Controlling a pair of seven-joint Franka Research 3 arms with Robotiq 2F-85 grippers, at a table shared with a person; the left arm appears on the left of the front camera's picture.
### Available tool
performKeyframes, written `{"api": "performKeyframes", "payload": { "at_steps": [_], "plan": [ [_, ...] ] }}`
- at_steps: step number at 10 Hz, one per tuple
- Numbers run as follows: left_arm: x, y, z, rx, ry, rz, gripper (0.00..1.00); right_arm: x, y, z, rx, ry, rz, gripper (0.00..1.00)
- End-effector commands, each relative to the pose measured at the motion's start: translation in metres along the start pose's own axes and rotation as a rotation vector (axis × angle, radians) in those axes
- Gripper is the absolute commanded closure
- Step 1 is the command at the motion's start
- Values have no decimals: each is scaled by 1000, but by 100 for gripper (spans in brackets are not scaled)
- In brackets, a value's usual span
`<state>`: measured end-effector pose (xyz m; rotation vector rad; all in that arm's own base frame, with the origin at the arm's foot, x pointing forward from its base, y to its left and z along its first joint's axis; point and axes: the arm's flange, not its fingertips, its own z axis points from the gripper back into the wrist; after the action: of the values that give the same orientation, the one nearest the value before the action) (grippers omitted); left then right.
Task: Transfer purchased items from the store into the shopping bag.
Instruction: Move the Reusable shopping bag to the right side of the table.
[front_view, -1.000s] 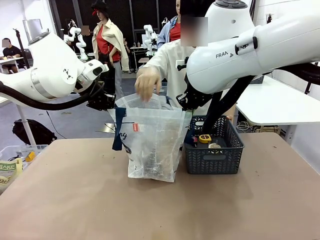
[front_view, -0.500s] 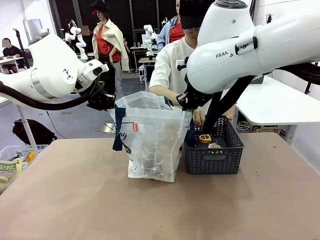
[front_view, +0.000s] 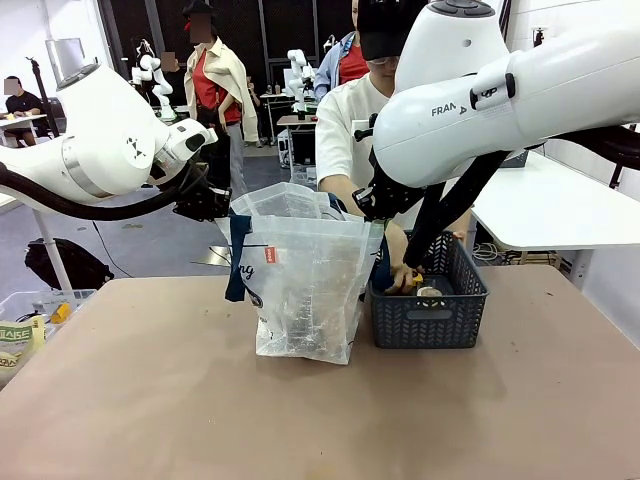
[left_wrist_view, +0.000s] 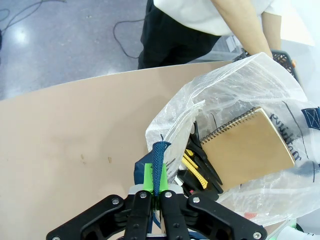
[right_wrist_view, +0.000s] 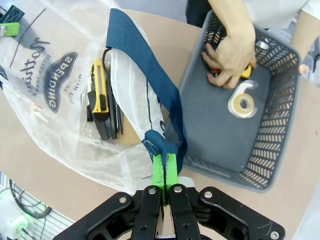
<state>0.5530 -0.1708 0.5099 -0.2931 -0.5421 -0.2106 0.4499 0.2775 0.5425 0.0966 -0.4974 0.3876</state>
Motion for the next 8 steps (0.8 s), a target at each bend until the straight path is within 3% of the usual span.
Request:
{"api": "performKeyframes", "payload": {
  "at_steps": [1,8],
  "plan": [
    [4,3,2,8,-8,-7,100,-3,-3,-1,-1,-9,-7,100],
    [4,3,2,8,-8,-7,100,-3,-3,-1,-1,-9,-7,100]
  ]
}}
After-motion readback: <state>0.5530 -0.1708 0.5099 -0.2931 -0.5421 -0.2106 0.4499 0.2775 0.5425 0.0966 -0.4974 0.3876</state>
